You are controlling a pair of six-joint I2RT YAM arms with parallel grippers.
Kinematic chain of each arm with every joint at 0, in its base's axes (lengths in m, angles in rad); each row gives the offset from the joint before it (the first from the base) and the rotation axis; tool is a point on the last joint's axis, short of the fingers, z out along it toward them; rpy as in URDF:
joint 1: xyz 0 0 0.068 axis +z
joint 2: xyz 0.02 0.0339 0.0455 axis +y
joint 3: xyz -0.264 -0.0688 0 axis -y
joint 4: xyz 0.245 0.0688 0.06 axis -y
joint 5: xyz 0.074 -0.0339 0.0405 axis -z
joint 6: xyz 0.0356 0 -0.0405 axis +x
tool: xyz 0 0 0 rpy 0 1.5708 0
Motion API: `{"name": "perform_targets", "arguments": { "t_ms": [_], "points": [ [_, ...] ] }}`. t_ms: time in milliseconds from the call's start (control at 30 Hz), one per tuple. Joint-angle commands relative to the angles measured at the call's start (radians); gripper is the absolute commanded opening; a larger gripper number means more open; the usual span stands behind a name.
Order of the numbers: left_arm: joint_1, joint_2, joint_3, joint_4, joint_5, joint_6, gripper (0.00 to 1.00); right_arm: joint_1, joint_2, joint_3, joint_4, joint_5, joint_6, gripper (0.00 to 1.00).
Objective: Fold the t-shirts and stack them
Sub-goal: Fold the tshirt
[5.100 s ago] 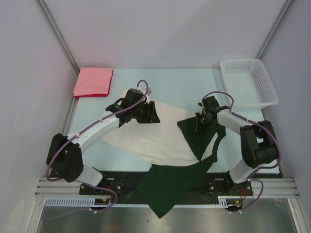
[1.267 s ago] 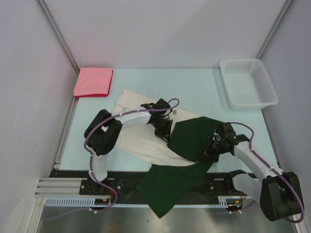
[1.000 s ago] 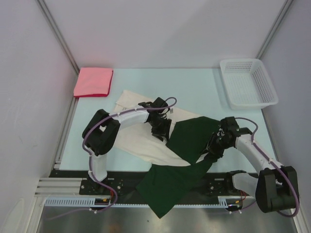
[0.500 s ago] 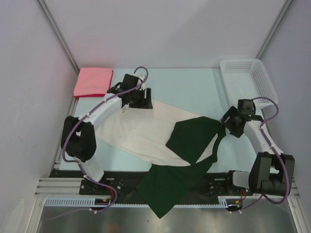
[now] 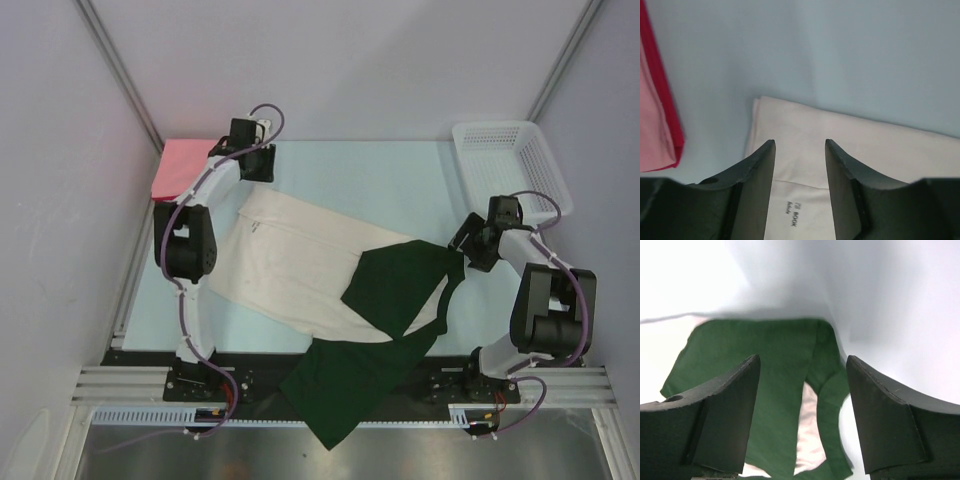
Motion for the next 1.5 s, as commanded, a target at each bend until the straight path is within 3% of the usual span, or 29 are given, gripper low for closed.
{"name": "perform_targets", "arguments": {
  "t_ms": [0,233,433,1000,1467],
  "points": [
    [0.04,0.066,0.098,-0.041,-0.086,0.119,0.49,-0.004,0.072,0.11,0.008,-0.027,-0.046,0.73],
    [0.072,0.175,0.184,-0.031,-0.111,0.132,0.48,-0.005,0.098,0.156,-0.017,-0.038,-0.076,0.71],
    [0.076,0.22,0.207,-0.002,0.006,0.119,0.49,-0.008,0.127,0.162,-0.032,-0.041,-0.107,0.71],
    [0.079,0.28,0.217,-0.021,-0.033,0.064,0.53,-0.064,0.134,0.156,-0.026,-0.073,-0.135,0.68],
    [0.097,0.298,0.226,0.001,0.019,0.036,0.32,-0.065,0.203,0.162,0.02,-0.073,-0.152,0.7]
  ]
}}
